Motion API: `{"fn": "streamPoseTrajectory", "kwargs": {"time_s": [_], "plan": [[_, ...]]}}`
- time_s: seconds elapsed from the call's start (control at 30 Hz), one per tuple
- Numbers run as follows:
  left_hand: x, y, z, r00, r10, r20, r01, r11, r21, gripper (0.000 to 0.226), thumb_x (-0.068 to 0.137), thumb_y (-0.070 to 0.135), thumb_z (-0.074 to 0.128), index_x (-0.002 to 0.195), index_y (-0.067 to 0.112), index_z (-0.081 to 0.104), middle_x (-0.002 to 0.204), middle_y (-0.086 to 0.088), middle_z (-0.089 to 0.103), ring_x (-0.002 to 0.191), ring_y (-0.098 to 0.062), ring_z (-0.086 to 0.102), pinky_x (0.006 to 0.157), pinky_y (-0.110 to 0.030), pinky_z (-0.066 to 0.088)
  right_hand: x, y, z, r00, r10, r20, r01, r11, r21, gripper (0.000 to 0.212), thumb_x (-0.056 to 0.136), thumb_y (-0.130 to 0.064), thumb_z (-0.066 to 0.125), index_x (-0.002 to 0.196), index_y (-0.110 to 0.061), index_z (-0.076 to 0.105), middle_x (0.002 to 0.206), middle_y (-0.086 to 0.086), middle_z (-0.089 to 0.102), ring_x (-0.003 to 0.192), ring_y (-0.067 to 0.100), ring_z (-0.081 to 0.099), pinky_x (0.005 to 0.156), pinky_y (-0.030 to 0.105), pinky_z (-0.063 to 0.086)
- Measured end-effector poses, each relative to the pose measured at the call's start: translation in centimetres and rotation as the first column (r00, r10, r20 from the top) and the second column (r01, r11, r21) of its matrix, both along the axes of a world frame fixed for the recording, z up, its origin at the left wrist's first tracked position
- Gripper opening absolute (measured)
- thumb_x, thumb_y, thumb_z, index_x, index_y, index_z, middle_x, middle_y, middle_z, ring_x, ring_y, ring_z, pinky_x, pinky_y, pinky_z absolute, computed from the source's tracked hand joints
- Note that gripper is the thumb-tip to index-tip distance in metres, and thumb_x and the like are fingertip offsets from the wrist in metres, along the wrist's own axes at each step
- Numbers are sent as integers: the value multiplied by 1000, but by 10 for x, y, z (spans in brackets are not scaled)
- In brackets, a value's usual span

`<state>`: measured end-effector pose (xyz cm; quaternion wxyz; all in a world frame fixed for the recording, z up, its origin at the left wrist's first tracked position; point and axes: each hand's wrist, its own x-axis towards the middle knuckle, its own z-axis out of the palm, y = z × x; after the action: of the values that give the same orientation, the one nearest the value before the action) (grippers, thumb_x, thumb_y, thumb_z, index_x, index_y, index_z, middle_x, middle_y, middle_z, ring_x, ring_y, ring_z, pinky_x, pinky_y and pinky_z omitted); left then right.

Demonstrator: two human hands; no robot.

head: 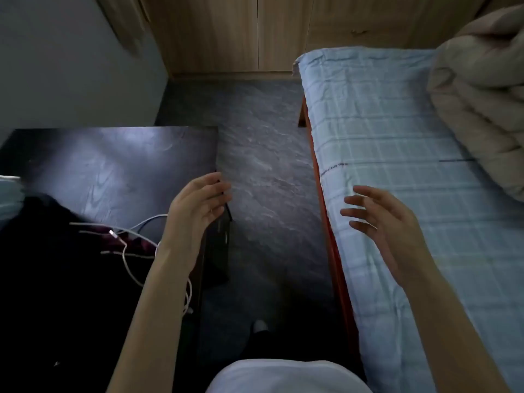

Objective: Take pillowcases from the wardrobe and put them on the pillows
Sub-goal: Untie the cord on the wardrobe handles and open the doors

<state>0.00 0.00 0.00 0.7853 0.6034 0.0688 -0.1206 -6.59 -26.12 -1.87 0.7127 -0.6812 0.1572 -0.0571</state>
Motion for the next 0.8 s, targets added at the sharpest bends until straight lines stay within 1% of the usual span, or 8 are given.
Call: {"fn": "streamPoseTrajectory", "kwargs": {"time_s": [0.07,0.23,0.37,0.43,0.47,0.53,0.67,0.8], "plan": [[23,0,-1,1000,-10,-1,10,1000,-6,26,92,9,36,107,11,57,101,-8,63,91,-19,60,83,-28,44,24,-2,1,1000,-3,3,3,1000,17,25,93,-10,46,98,-24,65,96,1,68,86,16,68,72,21,55],[87,-11,-15,999,-29,-30,29,1000,2,28,91,11,38,113,9,55,102,-7,64,92,-18,62,83,-27,45,97,-11,-6,1000,-3,-26,3,1000,-7,22,92,-11,47,99,-22,65,96,3,67,84,14,67,71,19,54],[163,-34,-28,999,0,-47,1,1000,16,34,75,23,51,106,15,59,100,-6,65,91,-17,63,85,-29,45,179,-35,-20,1000,-5,-30,5,1000,6,22,92,-9,48,98,-22,65,95,1,68,82,13,67,70,19,54],[197,-47,-32,997,21,-72,-19,999,37,24,82,16,49,104,17,59,98,-5,65,90,-16,63,83,-27,45,212,-46,-24,999,-3,-34,3,1000,0,22,91,-8,48,98,-22,65,94,1,68,81,11,67,68,17,54],[218,-56,-33,997,25,-79,-21,999,50,22,86,12,47,104,17,59,97,-4,66,89,-16,63,81,-27,46,232,-55,-25,999,-7,-42,7,1000,-4,22,91,-8,49,98,-22,65,94,1,68,81,11,67,69,18,54],[260,-77,-32,996,33,-82,-29,998,47,23,89,7,44,105,16,58,96,-5,65,87,-17,63,81,-28,46,273,-71,-24,999,2,-45,-3,1000,-22,23,91,-7,48,97,-23,64,94,0,67,82,11,67,70,20,52],[334,-114,-24,997,20,-81,-17,999,32,23,90,7,44,104,18,58,94,-4,67,84,-14,66,78,-26,46,347,-99,-21,995,63,-82,-65,998,-22,23,91,-6,48,100,-21,63,94,-1,68,83,12,66,74,24,50],[395,-133,-20,996,60,-73,-60,998,1,25,90,8,41,105,17,60,97,-5,66,86,-14,65,80,-26,45,416,-123,-17,994,62,-87,-63,998,-5,23,91,-6,48,98,-22,63,93,-2,68,85,12,65,73,24,49]]}}
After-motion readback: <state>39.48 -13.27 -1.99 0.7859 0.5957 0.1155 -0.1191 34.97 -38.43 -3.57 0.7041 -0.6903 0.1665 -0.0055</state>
